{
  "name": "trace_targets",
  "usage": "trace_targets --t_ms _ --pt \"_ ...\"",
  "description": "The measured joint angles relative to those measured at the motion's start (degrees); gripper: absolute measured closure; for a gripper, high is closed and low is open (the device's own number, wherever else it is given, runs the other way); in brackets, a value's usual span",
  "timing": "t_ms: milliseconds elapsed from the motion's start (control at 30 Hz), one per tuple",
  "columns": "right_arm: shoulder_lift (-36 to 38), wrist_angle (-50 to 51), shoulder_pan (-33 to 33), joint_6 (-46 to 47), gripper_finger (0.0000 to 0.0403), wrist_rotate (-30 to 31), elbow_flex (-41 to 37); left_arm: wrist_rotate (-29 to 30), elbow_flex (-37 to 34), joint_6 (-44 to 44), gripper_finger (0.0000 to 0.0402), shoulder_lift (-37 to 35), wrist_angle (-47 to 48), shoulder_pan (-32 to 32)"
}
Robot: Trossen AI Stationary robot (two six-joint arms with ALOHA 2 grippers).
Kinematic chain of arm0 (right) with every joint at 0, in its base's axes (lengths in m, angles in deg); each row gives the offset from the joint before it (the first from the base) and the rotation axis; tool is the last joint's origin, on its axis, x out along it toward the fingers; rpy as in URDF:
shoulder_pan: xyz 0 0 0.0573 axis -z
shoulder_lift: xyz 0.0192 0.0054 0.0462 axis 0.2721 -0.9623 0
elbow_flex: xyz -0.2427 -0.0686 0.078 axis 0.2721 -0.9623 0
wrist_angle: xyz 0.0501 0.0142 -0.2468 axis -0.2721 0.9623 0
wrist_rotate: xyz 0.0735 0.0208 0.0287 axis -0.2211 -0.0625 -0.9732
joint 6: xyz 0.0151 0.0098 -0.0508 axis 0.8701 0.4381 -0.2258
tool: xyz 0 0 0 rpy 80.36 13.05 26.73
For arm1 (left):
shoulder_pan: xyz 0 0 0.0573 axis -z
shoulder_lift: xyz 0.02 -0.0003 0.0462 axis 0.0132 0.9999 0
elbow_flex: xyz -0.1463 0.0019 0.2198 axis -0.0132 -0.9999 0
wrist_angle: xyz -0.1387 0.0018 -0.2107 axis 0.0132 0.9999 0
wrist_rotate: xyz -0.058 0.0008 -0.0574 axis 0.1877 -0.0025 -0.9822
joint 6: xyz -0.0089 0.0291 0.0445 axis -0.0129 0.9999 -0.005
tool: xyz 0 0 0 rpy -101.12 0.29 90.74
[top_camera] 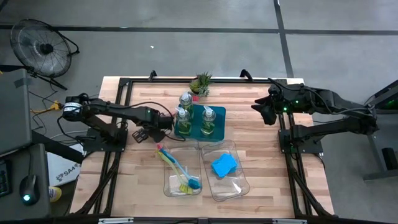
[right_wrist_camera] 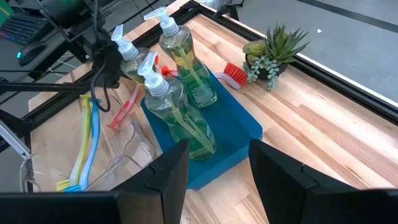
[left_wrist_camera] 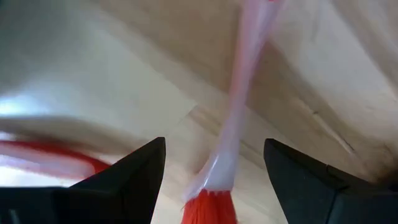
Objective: Pick & Place Kitchen Sink Supplies
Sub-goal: Put the red dish brush into the left transparent bin
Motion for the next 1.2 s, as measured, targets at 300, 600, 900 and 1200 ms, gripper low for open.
trace_targets --t_ms 300,600,900,1200 --pt "0.0 0.0 0.0 0.0 0.0240 0.0 0.0 -1.7 -2.5 9.0 0.0135 0.0 -2.5 -0.1" --pt "0.0 0.0 0.0 1.0 0.0240 0.0 0.0 -1.1 -7.3 8.9 0.0147 0.0 -4.9 -0.1" --pt "0.0 0.0 0.0 1.5 0.0240 0.0 0.0 -0.9 -7.7 9.5 0.0239 0.0 -6.2 -0.1" --pt "0.0 0.0 0.0 1.5 0.0240 0.0 0.0 -0.8 -7.7 10.2 0.0341 0.0 -4.2 -0.1"
